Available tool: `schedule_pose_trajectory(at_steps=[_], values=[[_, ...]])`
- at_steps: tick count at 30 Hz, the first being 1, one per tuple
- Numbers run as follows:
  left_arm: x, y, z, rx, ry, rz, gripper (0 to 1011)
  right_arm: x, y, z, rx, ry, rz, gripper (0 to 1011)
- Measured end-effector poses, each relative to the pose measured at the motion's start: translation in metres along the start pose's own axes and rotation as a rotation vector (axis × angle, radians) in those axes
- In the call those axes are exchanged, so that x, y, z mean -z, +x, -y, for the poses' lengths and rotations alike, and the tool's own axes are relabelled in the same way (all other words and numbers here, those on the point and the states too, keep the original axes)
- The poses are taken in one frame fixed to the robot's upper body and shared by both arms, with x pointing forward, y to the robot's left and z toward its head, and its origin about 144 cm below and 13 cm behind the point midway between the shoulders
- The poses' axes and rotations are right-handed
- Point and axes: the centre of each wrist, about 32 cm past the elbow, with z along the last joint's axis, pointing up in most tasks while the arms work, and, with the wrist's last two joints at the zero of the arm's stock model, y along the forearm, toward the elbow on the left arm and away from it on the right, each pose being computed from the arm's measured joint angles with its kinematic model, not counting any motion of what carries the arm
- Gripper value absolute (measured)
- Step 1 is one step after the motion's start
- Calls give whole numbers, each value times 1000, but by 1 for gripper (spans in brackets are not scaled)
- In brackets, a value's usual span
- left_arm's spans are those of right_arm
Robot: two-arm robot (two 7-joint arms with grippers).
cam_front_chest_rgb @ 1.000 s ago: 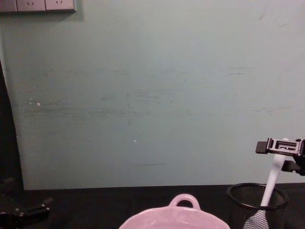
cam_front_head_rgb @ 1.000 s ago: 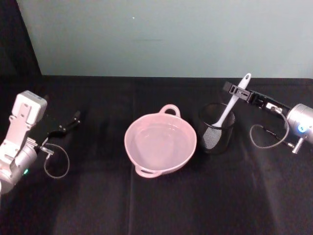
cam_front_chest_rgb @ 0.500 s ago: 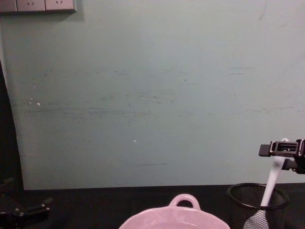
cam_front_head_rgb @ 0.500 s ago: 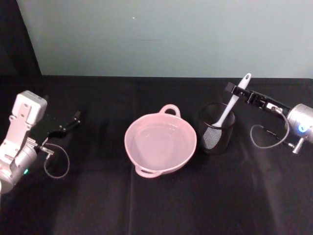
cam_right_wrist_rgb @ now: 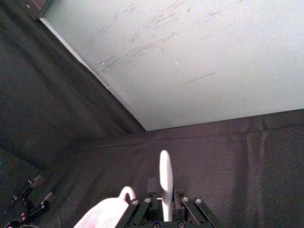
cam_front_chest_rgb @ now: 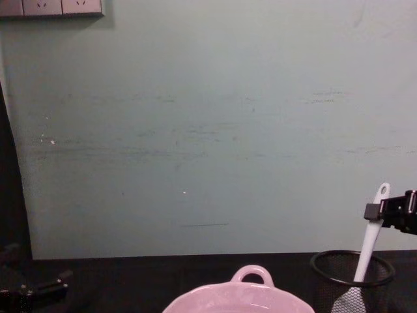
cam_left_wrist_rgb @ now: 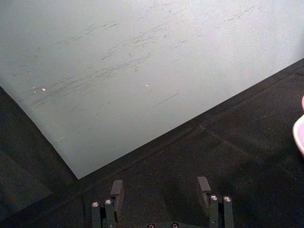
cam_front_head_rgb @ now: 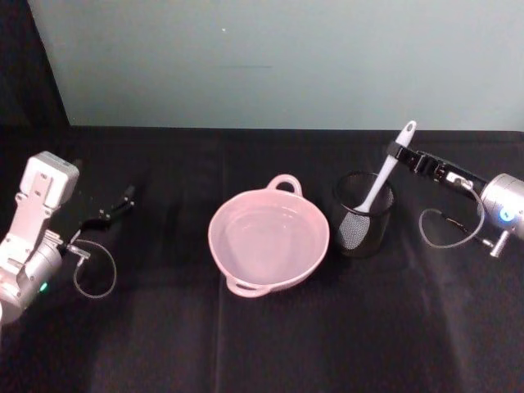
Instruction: Use the one hand to pick up the spoon and stir the clear water in the bowl.
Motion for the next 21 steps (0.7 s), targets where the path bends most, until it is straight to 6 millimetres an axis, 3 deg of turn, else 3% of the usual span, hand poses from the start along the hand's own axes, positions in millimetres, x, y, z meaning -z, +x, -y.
schedule_pose_trajectory(at_steps=[5, 11, 21], values=[[0, 0, 0, 0, 0, 0, 1011, 0, 0, 0, 1, 0, 0, 114], [0, 0, 0, 0, 0, 0, 1011, -1, -3, 4, -6, 12, 28, 111], [0, 0, 0, 0, 0, 0, 1011, -31, -43, 32, -54, 74, 319, 111]])
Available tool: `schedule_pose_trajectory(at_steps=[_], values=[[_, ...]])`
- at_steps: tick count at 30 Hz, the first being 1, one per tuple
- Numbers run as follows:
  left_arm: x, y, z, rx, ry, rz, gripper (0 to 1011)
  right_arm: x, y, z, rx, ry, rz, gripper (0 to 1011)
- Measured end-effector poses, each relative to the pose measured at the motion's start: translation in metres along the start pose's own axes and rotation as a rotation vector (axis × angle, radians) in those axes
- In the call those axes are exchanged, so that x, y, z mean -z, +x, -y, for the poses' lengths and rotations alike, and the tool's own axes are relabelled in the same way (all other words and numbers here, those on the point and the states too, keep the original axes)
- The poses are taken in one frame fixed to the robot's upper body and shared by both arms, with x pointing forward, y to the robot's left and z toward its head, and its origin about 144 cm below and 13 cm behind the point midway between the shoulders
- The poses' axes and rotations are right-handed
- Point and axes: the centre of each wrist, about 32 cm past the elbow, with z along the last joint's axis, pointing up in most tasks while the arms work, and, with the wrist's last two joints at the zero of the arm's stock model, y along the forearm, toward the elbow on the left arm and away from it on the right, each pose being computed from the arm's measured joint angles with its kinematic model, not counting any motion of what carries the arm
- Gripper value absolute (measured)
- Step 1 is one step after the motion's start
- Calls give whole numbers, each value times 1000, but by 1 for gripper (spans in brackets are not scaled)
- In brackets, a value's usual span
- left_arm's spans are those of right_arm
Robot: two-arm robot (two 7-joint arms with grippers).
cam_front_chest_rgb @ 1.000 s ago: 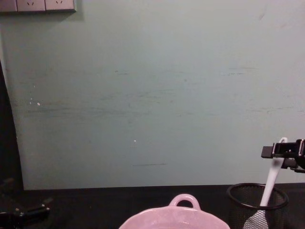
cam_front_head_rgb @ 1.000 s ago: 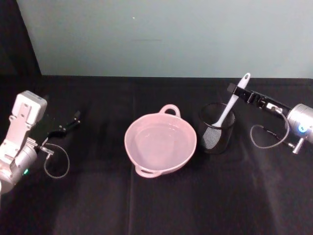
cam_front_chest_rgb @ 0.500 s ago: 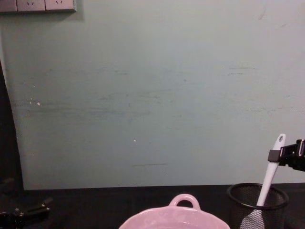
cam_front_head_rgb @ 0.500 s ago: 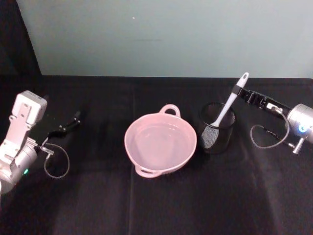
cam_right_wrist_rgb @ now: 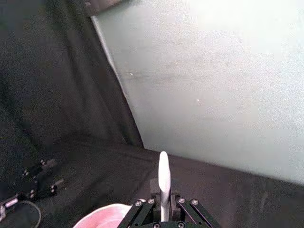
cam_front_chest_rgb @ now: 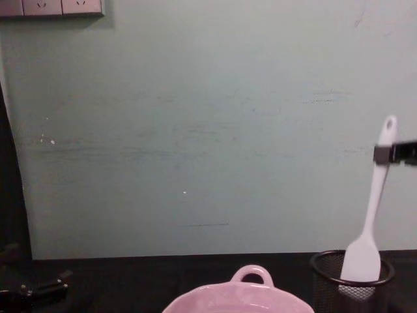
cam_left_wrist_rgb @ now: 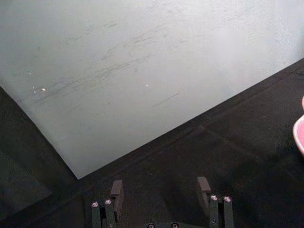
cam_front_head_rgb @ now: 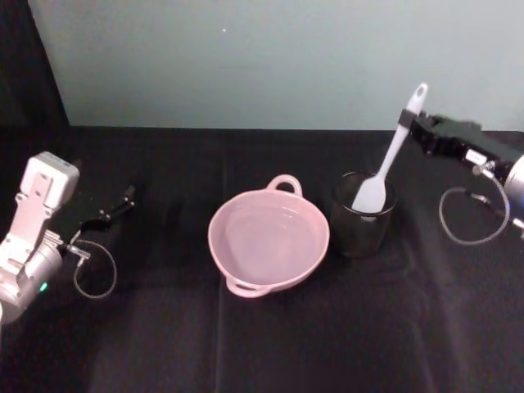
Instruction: Use the one hand to pick up the spoon and stir the clear water in the bowl.
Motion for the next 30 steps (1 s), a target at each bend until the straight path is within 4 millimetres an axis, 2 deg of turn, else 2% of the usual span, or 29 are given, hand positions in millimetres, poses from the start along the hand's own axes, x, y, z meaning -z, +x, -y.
schedule_pose_trajectory(at_steps=[4, 6, 7, 8, 13, 15, 18, 23, 30], values=[[0, 0, 0, 0, 0, 0, 1011, -25, -14, 8, -30, 11, 122, 111], [0, 0, 0, 0, 0, 0, 1011, -44, -24, 12, -53, 18, 193, 111], [0, 0, 0, 0, 0, 0, 1011, -44, -24, 12, -53, 18, 193, 111], [0, 0, 0, 0, 0, 0, 1011, -53, -30, 12, -71, 20, 221, 111], [0, 0, 0, 0, 0, 0, 1011, -76, -47, 4, -155, 19, 285, 111], [0, 0, 0, 0, 0, 0, 1011, -78, -51, -2, -184, 18, 295, 111], [0, 0, 0, 0, 0, 0, 1011, -75, -57, -15, -239, 8, 294, 111], [0, 0, 0, 0, 0, 0, 1011, -57, -62, -36, -297, -8, 268, 111], [0, 0, 0, 0, 0, 0, 1011, -15, -63, -60, -322, -18, 253, 111]])
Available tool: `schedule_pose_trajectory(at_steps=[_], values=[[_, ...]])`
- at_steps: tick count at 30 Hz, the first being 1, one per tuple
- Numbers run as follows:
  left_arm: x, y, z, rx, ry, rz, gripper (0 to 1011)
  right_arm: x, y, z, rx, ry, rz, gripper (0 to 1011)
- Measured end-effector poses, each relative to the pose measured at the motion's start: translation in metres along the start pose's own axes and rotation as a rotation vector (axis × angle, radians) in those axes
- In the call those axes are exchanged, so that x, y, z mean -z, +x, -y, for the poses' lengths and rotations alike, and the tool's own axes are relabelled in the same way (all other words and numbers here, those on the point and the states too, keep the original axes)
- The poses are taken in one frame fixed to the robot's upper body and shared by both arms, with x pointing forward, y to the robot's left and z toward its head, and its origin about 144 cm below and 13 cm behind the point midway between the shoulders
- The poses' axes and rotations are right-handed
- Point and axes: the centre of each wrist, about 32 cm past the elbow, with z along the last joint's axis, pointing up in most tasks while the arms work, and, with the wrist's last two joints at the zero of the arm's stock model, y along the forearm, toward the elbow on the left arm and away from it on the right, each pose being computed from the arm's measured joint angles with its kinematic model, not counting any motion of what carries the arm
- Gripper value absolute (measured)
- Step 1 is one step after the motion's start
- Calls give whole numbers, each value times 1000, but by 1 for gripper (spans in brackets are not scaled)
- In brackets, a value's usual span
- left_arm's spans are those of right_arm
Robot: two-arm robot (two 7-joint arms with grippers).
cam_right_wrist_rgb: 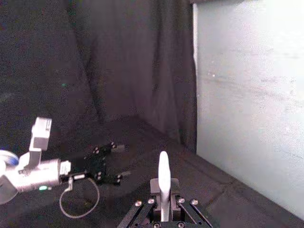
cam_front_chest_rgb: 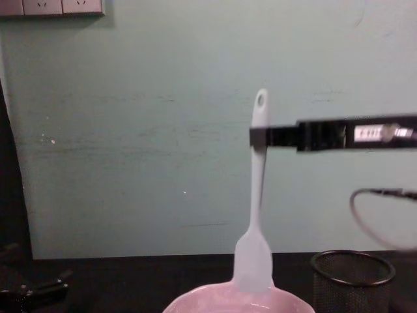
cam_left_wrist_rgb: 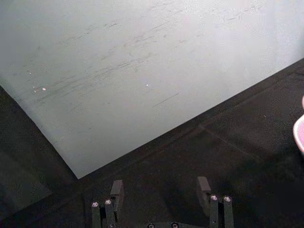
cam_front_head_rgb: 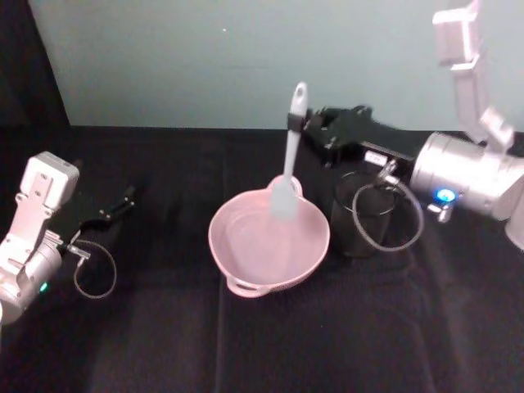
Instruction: Use the one hand to pick up the spoon and stir the clear water in the bowl.
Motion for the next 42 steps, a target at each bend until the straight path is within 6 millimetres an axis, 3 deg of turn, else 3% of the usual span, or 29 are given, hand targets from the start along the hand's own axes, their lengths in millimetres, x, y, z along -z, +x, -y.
schedule_pose_trajectory(at_steps=[8, 16, 30, 42], values=[[0, 0, 0, 0, 0, 0, 1011, 34, -9, -6, -4, -23, 45, 111], [0, 0, 0, 0, 0, 0, 1011, 55, -15, -11, -17, -46, 39, 111], [0, 0, 0, 0, 0, 0, 1011, 76, -31, -44, -37, 1, 2, 111], [0, 0, 0, 0, 0, 0, 1011, 89, -17, -62, 147, 72, 90, 111]])
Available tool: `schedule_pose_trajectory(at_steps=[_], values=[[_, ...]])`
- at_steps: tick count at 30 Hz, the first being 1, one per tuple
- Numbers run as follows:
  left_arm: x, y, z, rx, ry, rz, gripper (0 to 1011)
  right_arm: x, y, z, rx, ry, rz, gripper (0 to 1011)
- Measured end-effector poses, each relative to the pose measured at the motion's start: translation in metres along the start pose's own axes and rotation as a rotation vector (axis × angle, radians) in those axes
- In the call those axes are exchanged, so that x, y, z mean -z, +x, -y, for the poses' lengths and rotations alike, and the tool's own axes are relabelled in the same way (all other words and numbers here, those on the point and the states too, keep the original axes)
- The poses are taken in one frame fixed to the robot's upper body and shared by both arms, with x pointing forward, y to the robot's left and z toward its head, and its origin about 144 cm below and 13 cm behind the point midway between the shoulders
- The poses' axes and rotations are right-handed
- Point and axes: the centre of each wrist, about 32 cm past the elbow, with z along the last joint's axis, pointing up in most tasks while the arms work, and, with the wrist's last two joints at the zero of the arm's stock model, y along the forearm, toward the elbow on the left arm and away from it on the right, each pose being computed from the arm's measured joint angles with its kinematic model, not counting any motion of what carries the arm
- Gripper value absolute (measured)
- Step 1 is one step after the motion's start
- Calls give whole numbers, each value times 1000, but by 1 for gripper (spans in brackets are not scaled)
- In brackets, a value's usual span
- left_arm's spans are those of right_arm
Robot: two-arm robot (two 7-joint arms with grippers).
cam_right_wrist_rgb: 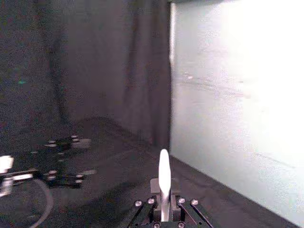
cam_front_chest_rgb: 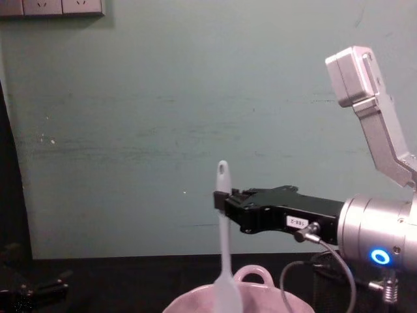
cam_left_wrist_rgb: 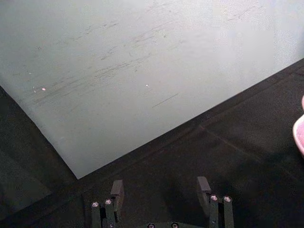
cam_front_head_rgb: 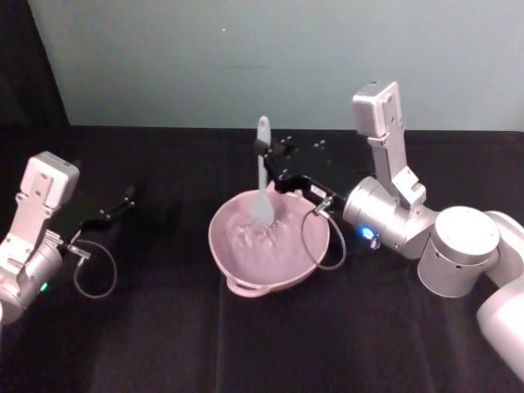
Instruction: Use the one hand to pick up the spoon and stir the clear water in the bowl.
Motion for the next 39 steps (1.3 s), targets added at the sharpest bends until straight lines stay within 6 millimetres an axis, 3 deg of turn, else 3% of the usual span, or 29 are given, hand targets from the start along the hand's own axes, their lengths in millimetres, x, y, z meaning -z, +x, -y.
schedule_pose_trajectory(at_steps=[6, 12, 23, 28, 39], values=[[0, 0, 0, 0, 0, 0, 1011, -1, 9, 7, 45, 1, 32, 111], [0, 0, 0, 0, 0, 0, 1011, -8, 14, 26, 29, -15, 36, 111], [0, 0, 0, 0, 0, 0, 1011, -18, 0, 52, -91, -64, -63, 111], [0, 0, 0, 0, 0, 0, 1011, -15, -10, 47, -133, -62, -107, 111], [0, 0, 0, 0, 0, 0, 1011, -4, -22, 13, -140, -7, -126, 111]])
